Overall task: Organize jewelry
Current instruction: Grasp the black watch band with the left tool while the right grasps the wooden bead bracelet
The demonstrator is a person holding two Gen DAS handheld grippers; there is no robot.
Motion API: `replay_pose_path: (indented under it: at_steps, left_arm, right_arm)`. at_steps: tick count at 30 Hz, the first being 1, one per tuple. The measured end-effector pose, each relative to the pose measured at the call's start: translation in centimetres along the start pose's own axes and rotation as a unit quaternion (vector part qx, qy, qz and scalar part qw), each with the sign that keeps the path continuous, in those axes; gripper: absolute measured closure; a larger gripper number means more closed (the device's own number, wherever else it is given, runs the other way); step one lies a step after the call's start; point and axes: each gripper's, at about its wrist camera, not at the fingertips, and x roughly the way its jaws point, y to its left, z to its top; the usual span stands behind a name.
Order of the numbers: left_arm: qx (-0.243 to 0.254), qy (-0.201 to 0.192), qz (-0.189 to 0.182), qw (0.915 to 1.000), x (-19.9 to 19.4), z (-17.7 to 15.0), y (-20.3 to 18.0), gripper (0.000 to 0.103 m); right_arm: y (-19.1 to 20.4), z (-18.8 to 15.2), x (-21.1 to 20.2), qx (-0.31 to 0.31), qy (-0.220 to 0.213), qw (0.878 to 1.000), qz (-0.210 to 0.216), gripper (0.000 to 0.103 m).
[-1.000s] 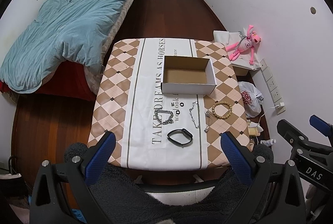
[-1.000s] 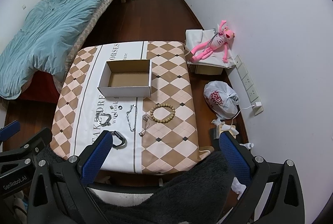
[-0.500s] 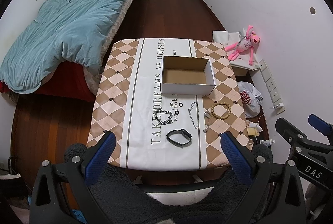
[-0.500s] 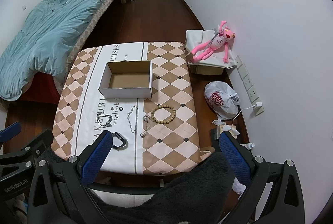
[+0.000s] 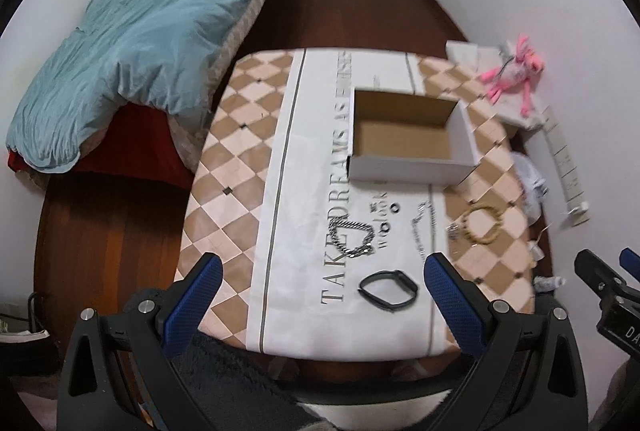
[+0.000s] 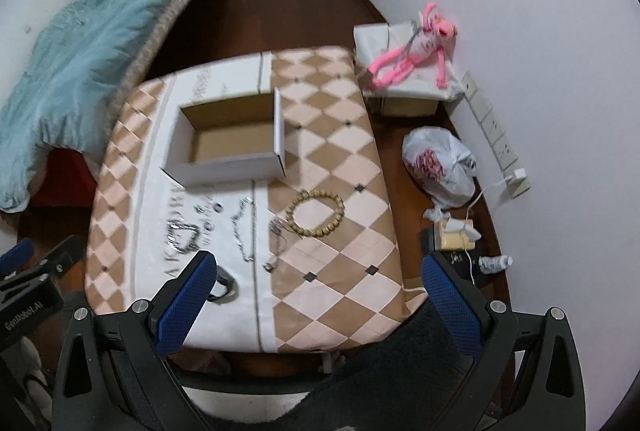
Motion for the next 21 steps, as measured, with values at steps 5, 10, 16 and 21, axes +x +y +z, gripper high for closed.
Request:
replay_pose_path:
  at_steps: [5,10,16,21]
  left_arm:
    - [0.015,0.052,0.011,0.9985,5.6,-1.2,-0.5,0.001]
    - [0.003,0.113,-0.018,0.9935,10.6,-3.5,-1.1,0.003]
    - [-0.027,0.186,-0.064,0.9802,15.1,-5.6,-2.0,0.038]
    - [-0.050,0.204,-0.082,0.9742,16.7,-6.0,-2.4,0.052]
  right_arm:
    - [-0.8,-0.9,5.9,0.003,0.041,0.999,-0.005,0.008]
    - [-1.4,-2.4,10.7,0.010,0.081,0.997,0.008,0.028]
    - [-2.0,-3.6,13.5,0.026,0.109,0.994,0.019,0.030]
    - [-2.8,-3.6,14.5,0.042,0.116,0.992,0.021,0.030]
